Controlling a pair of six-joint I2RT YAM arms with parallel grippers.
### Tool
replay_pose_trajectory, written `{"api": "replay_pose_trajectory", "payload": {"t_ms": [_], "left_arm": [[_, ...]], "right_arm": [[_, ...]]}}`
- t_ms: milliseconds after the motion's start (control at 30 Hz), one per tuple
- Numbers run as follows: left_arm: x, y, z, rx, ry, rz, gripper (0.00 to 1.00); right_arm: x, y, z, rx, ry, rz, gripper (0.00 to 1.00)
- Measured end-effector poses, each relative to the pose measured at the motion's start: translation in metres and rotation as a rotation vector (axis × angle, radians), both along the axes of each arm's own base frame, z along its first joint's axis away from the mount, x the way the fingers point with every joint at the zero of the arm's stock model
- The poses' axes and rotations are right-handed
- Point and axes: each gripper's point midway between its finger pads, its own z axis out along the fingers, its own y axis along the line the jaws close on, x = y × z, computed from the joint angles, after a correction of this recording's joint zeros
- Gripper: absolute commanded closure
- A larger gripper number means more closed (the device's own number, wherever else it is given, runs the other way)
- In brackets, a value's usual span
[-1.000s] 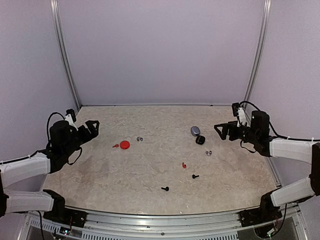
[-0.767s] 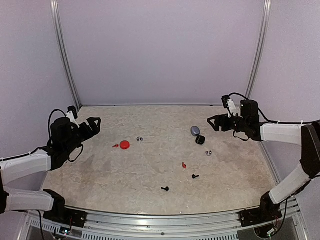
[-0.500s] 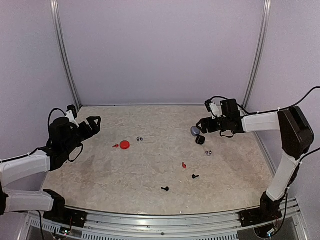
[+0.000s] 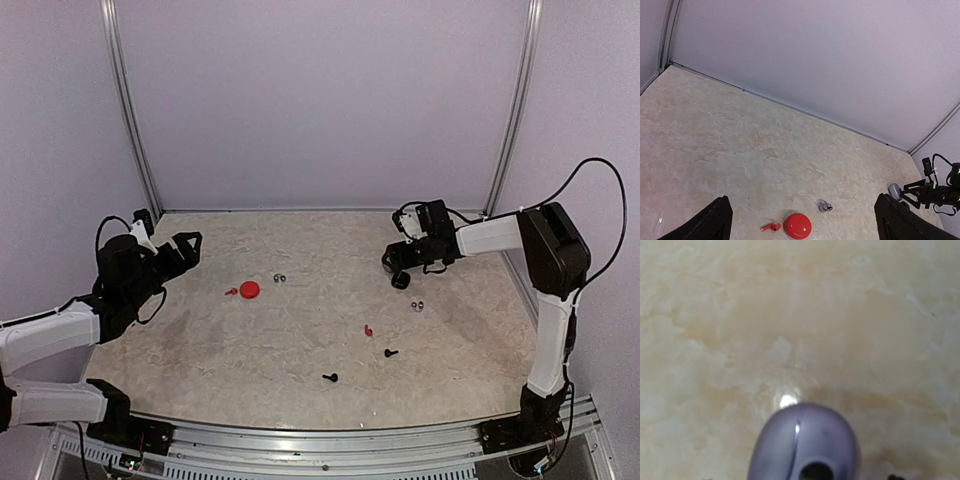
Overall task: Insert the wireless bluetooth earbuds into the charging case
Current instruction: Pick up the charging case from the center of the board.
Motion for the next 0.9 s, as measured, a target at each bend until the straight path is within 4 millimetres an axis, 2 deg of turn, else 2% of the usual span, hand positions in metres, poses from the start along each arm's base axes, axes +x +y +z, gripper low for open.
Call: {"api": "replay_pose_trajectory", "payload": {"t_ms": [100,300,567,767,900], "left_arm": [[0.000,0.000,0.001,-0.001,-0.003,0.003,0.01],[-0.001,0.001,-0.002,0.001,-0.002,0.006,0.01],[-0.001,0.001,-0.002,-0.001,-0.009,0.005,0.01],[-0.002,-0.003,-0.001,0.008,-0.019,-0.007,0.01],[-0.007,-0.022,0.003,0.027,-0.045,-0.070,0.01]], "right_arm": [[0.005,0.004,-0.008,-0.006,0.011,0.005,0.29],[-0.002,0.007,-0.029,-0.033,0.063,0.015,0.36],[-0.001,0.028,-0.027,-0.037,0.051,0.055,0.55],[-0.007,0.044,-0.026,-0.029,0.057,0.096,0.57],[-0.026,0.062,-0.015,0.036,0.069,0.154,0.58]]}}
